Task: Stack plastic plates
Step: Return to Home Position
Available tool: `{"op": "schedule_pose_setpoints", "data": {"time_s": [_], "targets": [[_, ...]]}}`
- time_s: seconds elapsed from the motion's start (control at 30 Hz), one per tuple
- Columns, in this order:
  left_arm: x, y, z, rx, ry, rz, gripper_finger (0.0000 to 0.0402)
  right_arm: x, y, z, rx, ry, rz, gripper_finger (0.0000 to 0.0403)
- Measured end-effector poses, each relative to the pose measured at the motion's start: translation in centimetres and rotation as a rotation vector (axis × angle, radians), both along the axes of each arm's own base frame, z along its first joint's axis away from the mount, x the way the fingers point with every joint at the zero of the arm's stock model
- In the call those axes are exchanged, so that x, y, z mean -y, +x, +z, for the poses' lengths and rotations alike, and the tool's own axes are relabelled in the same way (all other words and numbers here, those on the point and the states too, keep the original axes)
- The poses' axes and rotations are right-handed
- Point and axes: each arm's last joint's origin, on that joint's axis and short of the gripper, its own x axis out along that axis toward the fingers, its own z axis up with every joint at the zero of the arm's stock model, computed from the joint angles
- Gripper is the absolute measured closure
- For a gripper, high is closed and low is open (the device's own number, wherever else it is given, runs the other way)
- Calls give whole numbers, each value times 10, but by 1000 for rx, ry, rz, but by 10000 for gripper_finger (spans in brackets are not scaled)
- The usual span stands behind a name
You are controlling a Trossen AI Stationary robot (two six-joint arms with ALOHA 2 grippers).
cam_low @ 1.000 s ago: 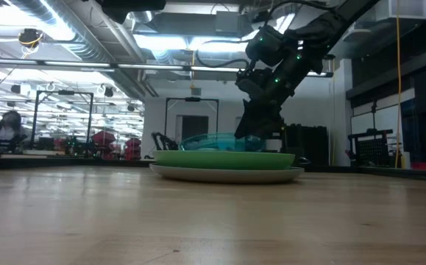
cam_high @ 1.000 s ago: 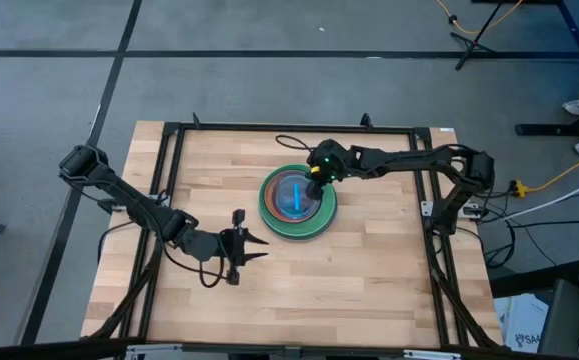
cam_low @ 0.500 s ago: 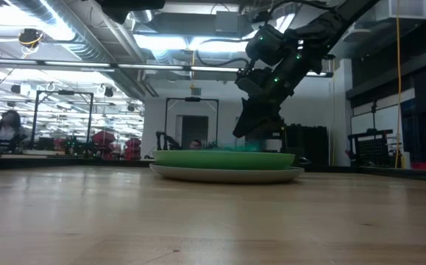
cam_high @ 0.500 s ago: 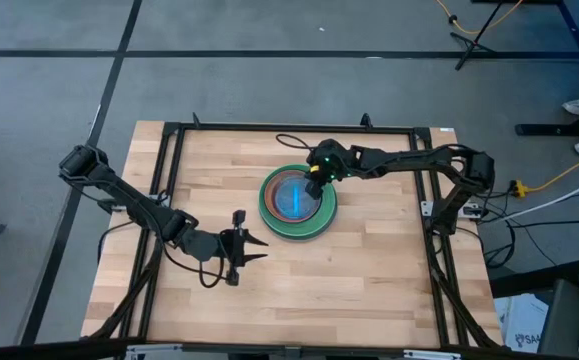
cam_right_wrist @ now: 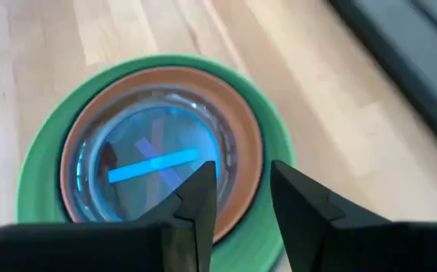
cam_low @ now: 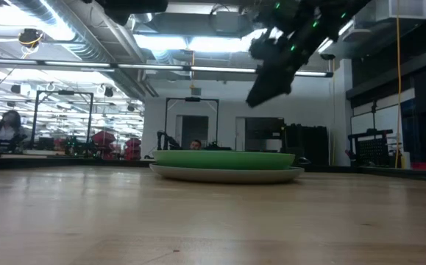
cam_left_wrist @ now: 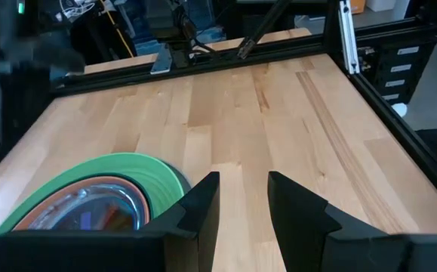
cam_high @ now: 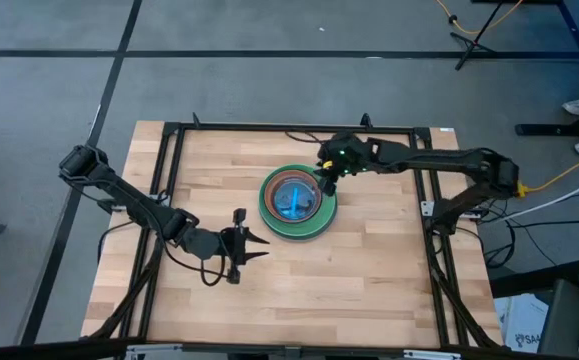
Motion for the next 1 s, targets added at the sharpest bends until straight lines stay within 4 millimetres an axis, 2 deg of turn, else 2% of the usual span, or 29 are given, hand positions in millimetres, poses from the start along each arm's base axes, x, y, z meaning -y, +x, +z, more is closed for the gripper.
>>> {"op": "schedule_pose_setpoints", "data": {"time_s": [0.17,0.37,0.47,0.63,0.8,1.0], "targets": [[0,0,0,4,-5,-2,295,-22,-20,28,13,-91,47,283],[-2,1,-1,6,31,-22,295,-44,-45,39,65,-122,109,283],[-10,3,-6,1,40,-3,295,-49,-60,35,79,-125,120,283],[-29,9,-14,-34,-29,-82,295,-53,-85,24,120,-135,115,283],[-47,13,-19,-42,-20,-26,295,-57,-106,11,199,-126,126,283],[-72,16,-25,-68,-23,19,295,-62,-127,7,310,-112,150,283]]}}
